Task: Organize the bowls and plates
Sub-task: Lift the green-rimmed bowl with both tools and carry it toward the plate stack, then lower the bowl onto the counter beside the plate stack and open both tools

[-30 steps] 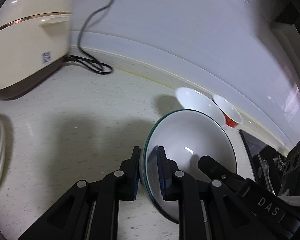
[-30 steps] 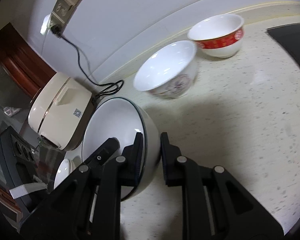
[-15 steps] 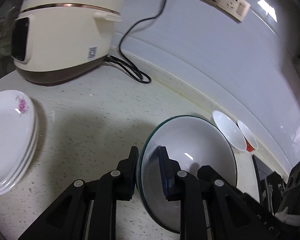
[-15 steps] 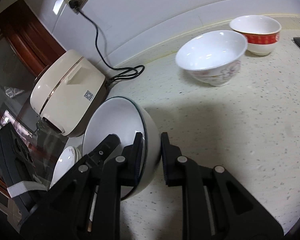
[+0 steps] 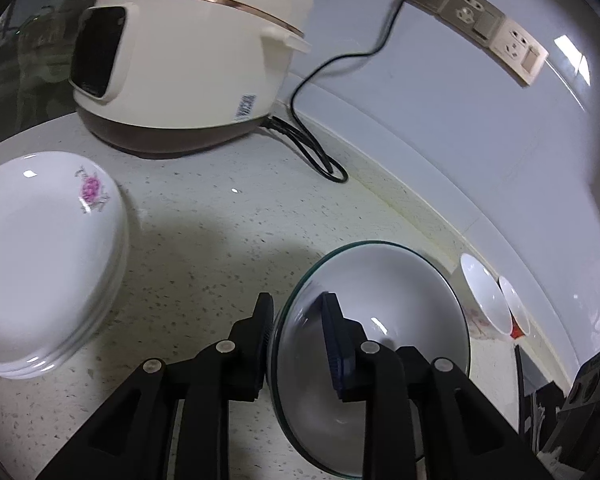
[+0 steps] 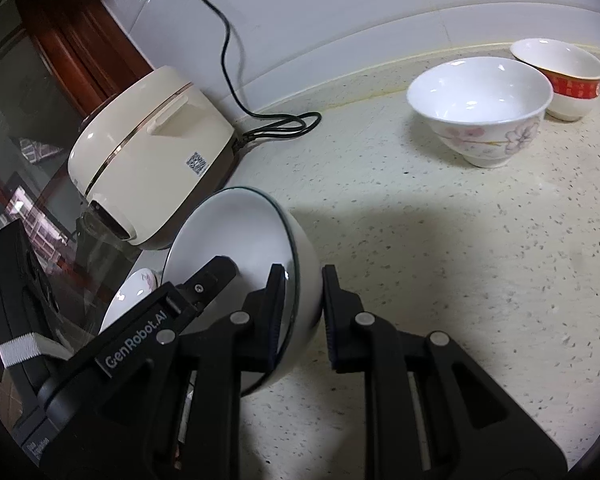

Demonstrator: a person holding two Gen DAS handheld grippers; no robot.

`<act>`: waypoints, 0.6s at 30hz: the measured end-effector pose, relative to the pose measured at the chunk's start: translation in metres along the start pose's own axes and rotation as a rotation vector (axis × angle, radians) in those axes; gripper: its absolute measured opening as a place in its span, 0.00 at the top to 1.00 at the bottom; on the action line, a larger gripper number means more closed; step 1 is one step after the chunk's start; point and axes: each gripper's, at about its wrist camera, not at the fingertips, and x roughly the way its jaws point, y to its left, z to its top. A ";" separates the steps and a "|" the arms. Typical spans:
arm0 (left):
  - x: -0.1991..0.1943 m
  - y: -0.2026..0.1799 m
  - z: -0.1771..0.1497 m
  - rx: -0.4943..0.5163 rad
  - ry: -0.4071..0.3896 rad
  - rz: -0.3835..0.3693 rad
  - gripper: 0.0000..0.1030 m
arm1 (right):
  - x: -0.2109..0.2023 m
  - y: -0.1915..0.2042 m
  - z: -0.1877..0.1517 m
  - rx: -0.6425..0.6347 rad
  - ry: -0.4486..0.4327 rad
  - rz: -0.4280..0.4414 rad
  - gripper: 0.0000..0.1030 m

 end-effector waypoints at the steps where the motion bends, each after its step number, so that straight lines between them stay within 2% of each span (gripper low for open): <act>1: -0.002 0.002 0.001 -0.012 -0.009 0.005 0.74 | 0.001 0.002 0.000 -0.005 0.000 0.006 0.79; 6: -0.002 0.017 0.004 -0.079 -0.017 0.013 0.71 | 0.010 0.015 -0.003 -0.052 0.010 0.003 0.79; 13: -0.005 0.026 0.003 -0.116 -0.028 0.050 0.64 | 0.016 0.032 -0.010 -0.151 0.029 -0.019 0.78; 18: 0.002 0.032 0.000 -0.137 0.017 0.032 0.64 | 0.022 0.025 -0.008 -0.109 0.066 -0.018 0.78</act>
